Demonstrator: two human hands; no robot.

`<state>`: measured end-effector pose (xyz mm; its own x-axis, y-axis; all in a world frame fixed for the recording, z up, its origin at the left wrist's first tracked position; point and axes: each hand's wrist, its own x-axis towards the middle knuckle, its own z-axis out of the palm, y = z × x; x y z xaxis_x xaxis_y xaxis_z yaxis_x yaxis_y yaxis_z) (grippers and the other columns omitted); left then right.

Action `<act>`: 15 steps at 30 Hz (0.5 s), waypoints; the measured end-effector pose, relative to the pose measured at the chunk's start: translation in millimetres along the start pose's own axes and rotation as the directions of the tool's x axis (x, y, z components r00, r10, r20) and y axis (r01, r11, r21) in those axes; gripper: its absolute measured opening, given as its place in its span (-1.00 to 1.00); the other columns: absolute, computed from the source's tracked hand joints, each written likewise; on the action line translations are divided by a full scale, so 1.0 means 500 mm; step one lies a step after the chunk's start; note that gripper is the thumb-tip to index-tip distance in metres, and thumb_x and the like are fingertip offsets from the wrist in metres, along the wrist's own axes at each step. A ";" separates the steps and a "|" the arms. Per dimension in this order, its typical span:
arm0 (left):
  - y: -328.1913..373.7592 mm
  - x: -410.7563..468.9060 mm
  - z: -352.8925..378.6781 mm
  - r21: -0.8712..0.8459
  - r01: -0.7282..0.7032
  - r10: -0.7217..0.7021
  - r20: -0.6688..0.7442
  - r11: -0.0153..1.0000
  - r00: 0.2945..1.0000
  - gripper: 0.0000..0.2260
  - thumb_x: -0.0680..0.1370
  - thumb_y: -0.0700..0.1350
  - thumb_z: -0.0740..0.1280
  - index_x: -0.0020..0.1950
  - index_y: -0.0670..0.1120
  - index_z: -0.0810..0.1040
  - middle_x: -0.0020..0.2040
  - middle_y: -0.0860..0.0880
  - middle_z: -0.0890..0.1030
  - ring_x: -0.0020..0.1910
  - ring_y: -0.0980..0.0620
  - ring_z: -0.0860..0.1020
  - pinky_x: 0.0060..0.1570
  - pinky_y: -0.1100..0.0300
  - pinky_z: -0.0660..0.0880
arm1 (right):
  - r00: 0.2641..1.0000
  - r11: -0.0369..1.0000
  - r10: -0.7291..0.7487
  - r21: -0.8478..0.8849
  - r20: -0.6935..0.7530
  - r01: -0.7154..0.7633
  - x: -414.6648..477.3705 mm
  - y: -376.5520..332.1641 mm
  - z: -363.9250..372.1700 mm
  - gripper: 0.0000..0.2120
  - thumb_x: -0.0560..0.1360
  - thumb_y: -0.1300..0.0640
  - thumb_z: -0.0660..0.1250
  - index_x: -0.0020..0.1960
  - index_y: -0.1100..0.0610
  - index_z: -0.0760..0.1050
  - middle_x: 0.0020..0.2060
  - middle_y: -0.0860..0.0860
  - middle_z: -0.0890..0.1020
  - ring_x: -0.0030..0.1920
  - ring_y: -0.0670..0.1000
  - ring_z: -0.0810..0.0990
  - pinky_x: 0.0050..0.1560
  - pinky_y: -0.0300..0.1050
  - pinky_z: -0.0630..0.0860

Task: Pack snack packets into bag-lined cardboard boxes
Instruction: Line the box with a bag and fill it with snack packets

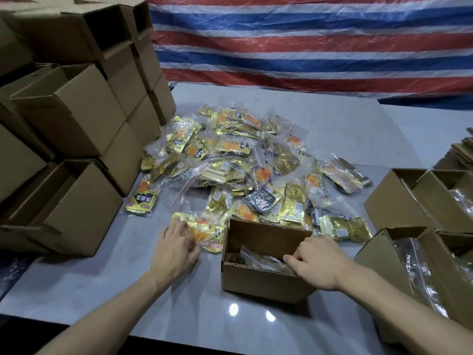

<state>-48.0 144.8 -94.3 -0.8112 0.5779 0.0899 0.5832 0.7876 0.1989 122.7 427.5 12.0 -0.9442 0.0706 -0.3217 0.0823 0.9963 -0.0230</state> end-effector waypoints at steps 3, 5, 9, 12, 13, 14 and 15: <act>0.009 0.013 -0.009 -0.085 0.045 -0.038 0.081 0.995 0.996 -0.73 0.54 0.06 0.38 -0.22 -0.10 0.67 0.20 -0.03 0.47 0.13 -0.05 0.50 0.05 0.12 0.39 | 1.000 1.000 0.000 -0.003 -0.010 0.000 -0.003 0.005 0.004 -0.44 0.63 -0.17 0.05 -0.46 0.10 0.33 -0.41 -0.03 0.45 -0.08 0.04 0.49 0.22 0.00 0.31; 0.013 0.017 -0.013 -0.196 0.117 -0.088 0.151 0.974 0.985 -0.72 0.57 0.04 0.36 -0.26 -0.09 0.56 0.11 0.02 0.44 -0.03 -0.01 0.51 -0.11 0.15 0.39 | 1.000 1.000 0.005 -0.010 -0.019 -0.006 -0.004 0.009 0.007 -0.43 0.63 -0.18 0.05 -0.44 0.12 0.32 -0.41 -0.01 0.45 -0.14 0.01 0.46 0.18 -0.01 0.32; 0.003 0.018 -0.005 -0.381 0.351 -0.359 0.051 0.855 0.932 -0.86 0.60 -0.07 0.30 -0.12 -0.06 0.42 -0.04 -0.03 0.45 -0.09 -0.12 0.51 -0.12 0.04 0.42 | 0.999 1.000 0.025 0.006 -0.022 -0.025 -0.010 0.014 0.009 -0.43 0.63 -0.16 0.05 -0.45 0.14 0.27 -0.48 0.02 0.40 -0.37 -0.06 0.33 0.10 -0.03 0.33; -0.019 0.013 0.009 -0.426 0.614 -0.613 0.158 0.665 0.774 -0.72 0.58 -0.02 0.36 0.19 -0.16 0.46 0.13 -0.12 0.52 0.11 -0.19 0.53 0.04 0.01 0.42 | 0.999 0.999 0.032 0.000 -0.025 -0.032 -0.012 0.007 0.004 -0.43 0.63 -0.15 0.06 -0.45 0.14 0.30 -0.48 0.00 0.39 -0.33 -0.03 0.32 0.06 -0.04 0.32; -0.026 0.014 0.014 -0.467 0.678 -0.666 0.225 0.567 0.711 -0.62 0.57 0.00 0.39 0.27 -0.21 0.46 0.16 -0.16 0.54 0.16 -0.21 0.53 0.08 0.01 0.41 | 0.999 0.999 0.033 -0.005 -0.026 -0.033 -0.011 0.003 0.003 -0.44 0.63 -0.15 0.06 -0.45 0.14 0.30 -0.48 0.00 0.39 -0.33 -0.02 0.32 0.06 -0.05 0.31; -0.029 0.017 0.017 -0.515 0.713 -0.689 0.286 0.476 0.666 -0.58 0.55 -0.01 0.42 0.28 -0.24 0.48 0.15 -0.18 0.57 0.17 -0.22 0.54 0.09 0.03 0.41 | 0.999 0.999 0.036 -0.005 -0.027 -0.037 -0.009 -0.002 0.002 -0.44 0.62 -0.15 0.06 -0.45 0.13 0.30 -0.48 0.00 0.39 -0.32 -0.02 0.32 0.08 -0.04 0.32; -0.030 0.020 0.016 -0.561 0.726 -0.685 0.345 0.397 0.642 -0.62 0.54 -0.03 0.45 0.22 -0.26 0.53 0.07 -0.18 0.61 0.10 -0.22 0.57 0.06 0.04 0.44 | 0.999 0.999 0.045 -0.002 -0.023 -0.045 -0.008 -0.007 0.000 -0.44 0.62 -0.15 0.06 -0.46 0.12 0.31 -0.47 -0.01 0.40 -0.30 -0.01 0.34 0.11 -0.03 0.32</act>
<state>-64.6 140.4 -104.0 -0.9048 -0.0950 -0.4152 -0.3819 0.6126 0.6920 126.4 423.7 13.2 -0.9467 0.1161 -0.3004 0.1237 0.9923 -0.0063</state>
